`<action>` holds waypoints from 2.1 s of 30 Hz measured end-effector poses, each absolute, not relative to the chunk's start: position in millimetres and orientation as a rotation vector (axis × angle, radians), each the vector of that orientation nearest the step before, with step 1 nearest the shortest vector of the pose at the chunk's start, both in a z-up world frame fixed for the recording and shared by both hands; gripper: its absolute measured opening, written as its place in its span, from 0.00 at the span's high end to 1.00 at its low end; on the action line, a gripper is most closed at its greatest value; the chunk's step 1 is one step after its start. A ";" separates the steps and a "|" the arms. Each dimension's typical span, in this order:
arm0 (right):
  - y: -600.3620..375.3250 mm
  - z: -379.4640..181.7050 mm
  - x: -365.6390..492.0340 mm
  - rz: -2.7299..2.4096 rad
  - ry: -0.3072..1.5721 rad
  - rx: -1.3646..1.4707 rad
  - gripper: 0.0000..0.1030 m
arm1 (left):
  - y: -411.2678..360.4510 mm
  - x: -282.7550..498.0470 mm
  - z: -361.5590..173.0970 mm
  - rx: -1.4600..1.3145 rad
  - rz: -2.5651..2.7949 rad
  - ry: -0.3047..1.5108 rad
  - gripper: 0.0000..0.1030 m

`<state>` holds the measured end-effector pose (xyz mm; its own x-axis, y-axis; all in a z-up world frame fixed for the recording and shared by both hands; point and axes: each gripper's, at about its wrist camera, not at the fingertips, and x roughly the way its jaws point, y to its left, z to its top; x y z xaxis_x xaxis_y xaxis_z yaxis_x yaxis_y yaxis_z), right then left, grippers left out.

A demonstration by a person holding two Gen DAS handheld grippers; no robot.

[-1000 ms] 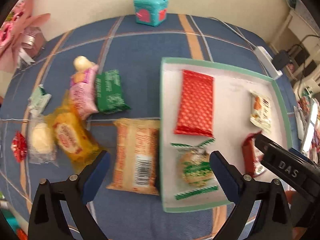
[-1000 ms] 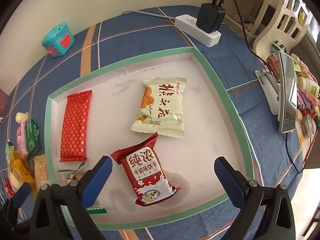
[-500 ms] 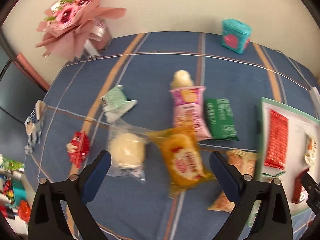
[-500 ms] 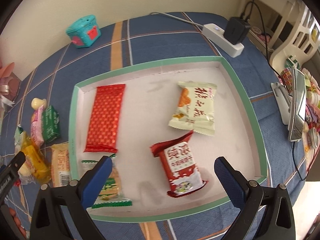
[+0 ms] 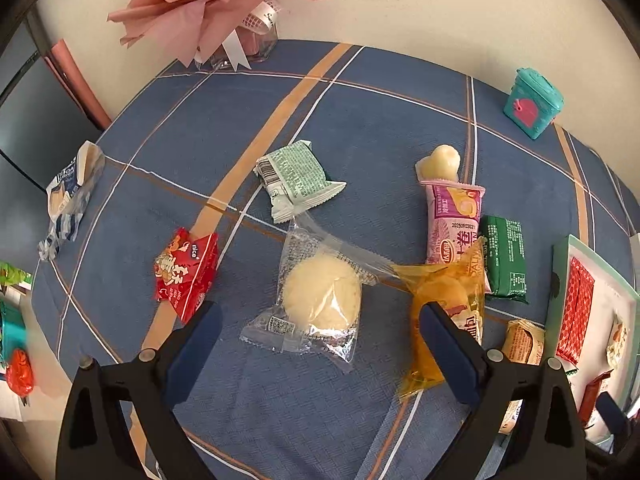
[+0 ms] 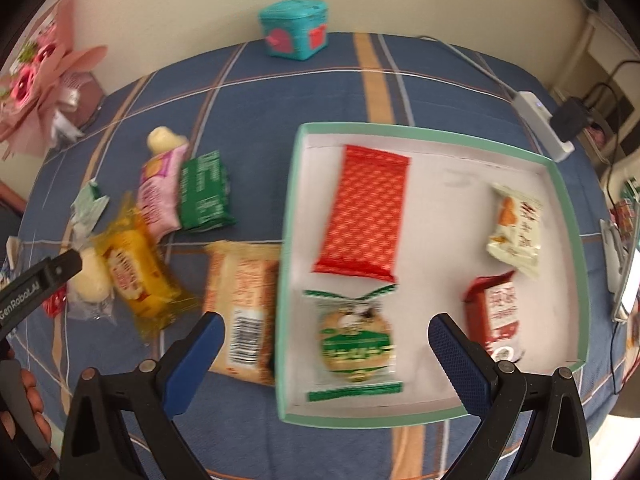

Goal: Organize snacks
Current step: 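Grasp the yellow bread bun packet with the left gripper while the right grasps the tan bread packet, then carry the yellow bun packet with the left gripper while the right carries the tan packet to the tray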

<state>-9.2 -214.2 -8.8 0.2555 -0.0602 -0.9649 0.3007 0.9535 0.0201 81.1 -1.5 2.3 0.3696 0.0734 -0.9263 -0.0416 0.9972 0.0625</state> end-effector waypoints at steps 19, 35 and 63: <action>-191.1 -27.3 -1.5 -0.193 1.316 0.201 0.00 | -42.3 86.9 -28.3 -0.104 -0.113 1.295 0.14; -183.8 -20.1 -1.1 -0.092 1.268 0.302 0.32 | -39.9 88.5 -28.5 -0.088 -0.144 1.319 0.60; -149.5 -64.1 18.9 -0.054 1.355 0.225 0.52 | -40.4 87.3 -44.3 -0.086 -0.163 1.368 0.57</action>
<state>18.9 -149.4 -64.1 0.2163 0.0917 -0.9720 0.1681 0.9772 0.1296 87.3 -40.4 -44.3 0.1927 -0.1660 -0.9671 0.0654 0.9856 -0.1562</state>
